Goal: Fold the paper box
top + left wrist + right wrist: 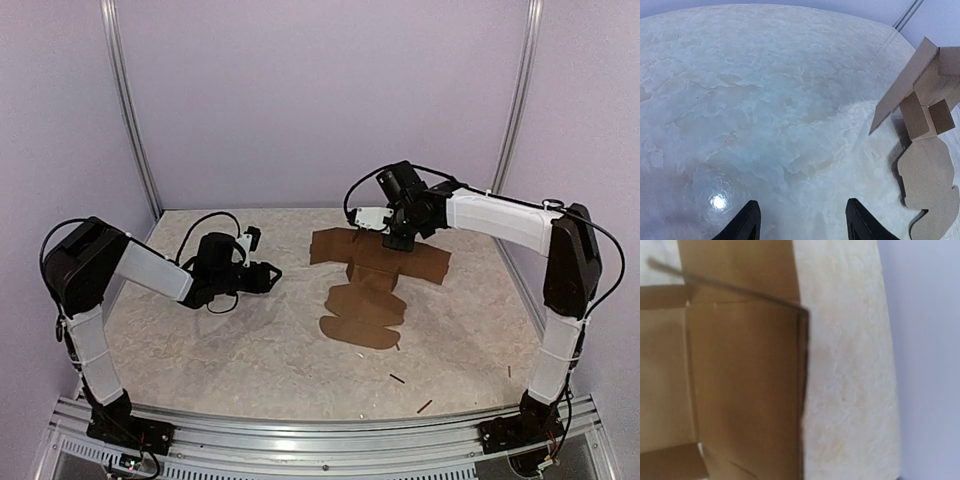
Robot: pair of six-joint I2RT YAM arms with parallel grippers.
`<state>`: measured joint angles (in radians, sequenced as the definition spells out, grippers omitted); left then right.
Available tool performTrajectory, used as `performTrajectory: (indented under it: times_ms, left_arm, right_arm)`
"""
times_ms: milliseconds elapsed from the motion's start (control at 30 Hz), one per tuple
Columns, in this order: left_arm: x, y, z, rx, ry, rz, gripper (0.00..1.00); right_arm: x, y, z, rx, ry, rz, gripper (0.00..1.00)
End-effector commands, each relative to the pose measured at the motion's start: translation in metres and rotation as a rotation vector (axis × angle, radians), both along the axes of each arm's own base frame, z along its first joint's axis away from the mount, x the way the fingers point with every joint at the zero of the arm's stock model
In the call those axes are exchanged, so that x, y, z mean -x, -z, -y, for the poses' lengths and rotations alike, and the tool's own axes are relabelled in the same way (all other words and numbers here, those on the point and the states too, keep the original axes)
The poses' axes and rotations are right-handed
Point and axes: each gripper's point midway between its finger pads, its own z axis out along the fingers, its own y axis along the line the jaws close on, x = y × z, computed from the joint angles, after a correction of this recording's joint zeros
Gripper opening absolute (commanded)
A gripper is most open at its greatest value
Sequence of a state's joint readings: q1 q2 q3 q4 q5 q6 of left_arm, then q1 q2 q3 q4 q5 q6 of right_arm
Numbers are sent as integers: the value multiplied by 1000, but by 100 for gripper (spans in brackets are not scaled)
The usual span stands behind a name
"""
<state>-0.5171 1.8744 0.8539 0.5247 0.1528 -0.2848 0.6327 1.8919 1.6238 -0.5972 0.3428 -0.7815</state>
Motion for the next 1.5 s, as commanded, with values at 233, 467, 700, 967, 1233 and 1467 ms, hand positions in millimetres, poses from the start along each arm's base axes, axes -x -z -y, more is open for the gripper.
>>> performTrajectory:
  times_ms: [233, 467, 700, 967, 1233, 1467]
  left_arm:
    - [-59, 4, 35, 204, 183, -15, 58]
    - [-36, 3, 69, 190, 421, -17, 57]
    - [-4, 3, 104, 142, 589, -3, 57]
    - [15, 7, 136, 121, 694, 16, 58]
    - [42, 10, 155, 95, 821, 44, 59]
    - [57, -1, 158, 107, 869, 96, 62]
  right_arm:
    - [26, -22, -29, 74, -104, 385, 0]
    - [44, -3, -27, 96, -121, 409, 0]
    - [55, 14, -23, 102, -124, 390, 0]
    - [69, 34, -16, 106, -134, 358, 0]
    - [72, 36, -11, 106, -119, 377, 0]
    - [76, 38, -12, 109, -128, 364, 0]
